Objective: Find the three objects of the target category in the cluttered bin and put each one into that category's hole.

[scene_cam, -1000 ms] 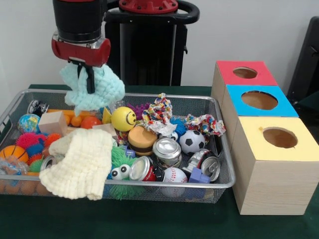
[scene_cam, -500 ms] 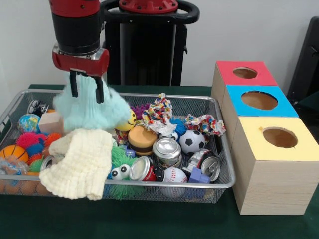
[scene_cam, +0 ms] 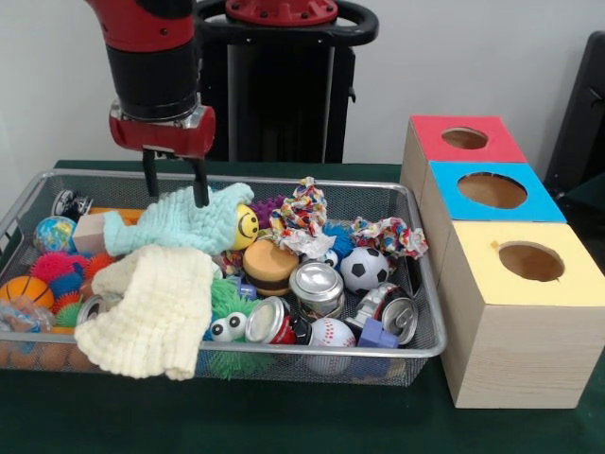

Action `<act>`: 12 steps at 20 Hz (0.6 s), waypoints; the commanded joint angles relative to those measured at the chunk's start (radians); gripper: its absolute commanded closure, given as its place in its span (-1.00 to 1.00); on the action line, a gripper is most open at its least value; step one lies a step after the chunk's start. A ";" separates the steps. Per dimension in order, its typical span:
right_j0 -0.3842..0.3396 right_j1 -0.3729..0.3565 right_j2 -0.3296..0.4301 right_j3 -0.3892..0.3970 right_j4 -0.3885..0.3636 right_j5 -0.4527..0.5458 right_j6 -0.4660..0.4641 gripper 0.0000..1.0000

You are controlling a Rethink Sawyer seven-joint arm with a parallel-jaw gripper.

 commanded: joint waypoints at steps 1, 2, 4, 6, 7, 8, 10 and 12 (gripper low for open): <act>-0.002 0.038 0.100 -0.010 -0.061 -0.024 -0.124 -1.00; 0.000 0.033 0.100 -0.006 -0.062 -0.024 -0.118 -1.00; 0.006 0.022 0.098 0.004 -0.059 -0.021 -0.105 -1.00; 0.026 -0.010 0.088 0.029 -0.050 -0.016 -0.072 -1.00; 0.038 -0.026 0.082 0.040 -0.045 -0.014 -0.054 -1.00; 0.065 -0.059 0.067 0.063 -0.034 -0.003 -0.017 -1.00; 0.104 -0.100 0.046 0.088 -0.014 0.017 0.035 -1.00; 0.143 -0.125 0.025 0.098 0.006 0.037 0.086 -1.00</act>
